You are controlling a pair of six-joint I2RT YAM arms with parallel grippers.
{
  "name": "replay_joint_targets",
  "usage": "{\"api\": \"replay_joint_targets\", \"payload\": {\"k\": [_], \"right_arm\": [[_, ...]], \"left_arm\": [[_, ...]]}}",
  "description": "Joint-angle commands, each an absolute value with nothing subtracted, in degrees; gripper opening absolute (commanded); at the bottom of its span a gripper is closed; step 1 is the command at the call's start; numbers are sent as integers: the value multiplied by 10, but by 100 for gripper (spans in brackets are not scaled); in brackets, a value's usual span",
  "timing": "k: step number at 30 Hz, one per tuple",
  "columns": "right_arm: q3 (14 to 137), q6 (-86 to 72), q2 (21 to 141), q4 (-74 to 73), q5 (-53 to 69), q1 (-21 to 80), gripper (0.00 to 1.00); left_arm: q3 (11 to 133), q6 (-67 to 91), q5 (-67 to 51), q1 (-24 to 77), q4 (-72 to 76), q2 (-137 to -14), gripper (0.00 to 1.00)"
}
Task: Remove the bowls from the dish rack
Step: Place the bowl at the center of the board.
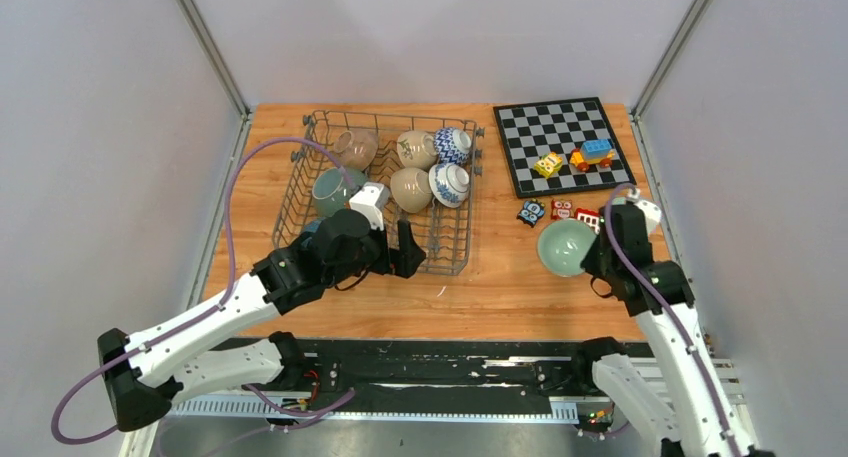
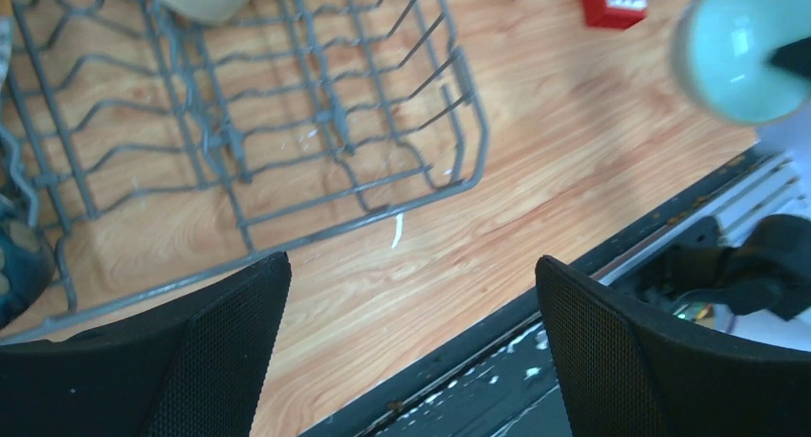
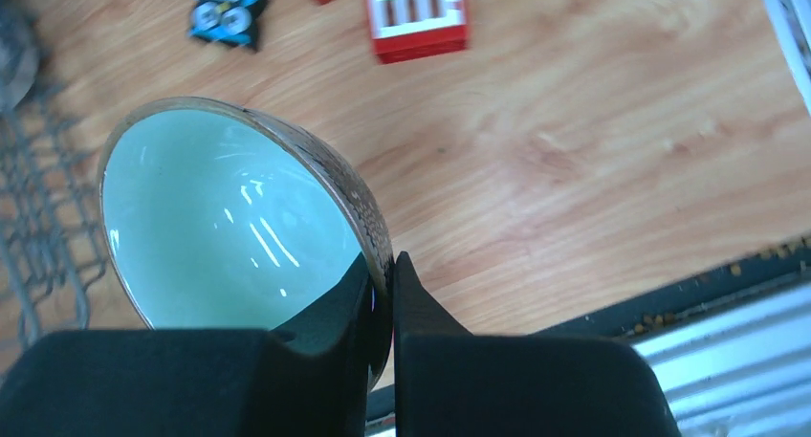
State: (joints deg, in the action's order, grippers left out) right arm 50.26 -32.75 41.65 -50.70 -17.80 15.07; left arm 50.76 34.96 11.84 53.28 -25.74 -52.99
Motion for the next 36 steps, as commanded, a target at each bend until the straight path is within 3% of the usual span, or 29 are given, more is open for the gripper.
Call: {"api": "replay_joint_targets", "payload": {"k": [1, 5, 17, 36], "right_arm": [[458, -372, 365, -528, -149, 27, 4], [418, -391, 355, -521, -142, -86, 4], [376, -419, 475, -378, -126, -234, 4], [366, -383, 598, -269, -60, -341, 3]], "left_arm": [[460, 365, 132, 532, -226, -516, 100], [445, 361, 124, 532, -220, -509, 100], [420, 324, 58, 532, -182, -496, 100], [415, 314, 35, 532, -173, -503, 100]]}}
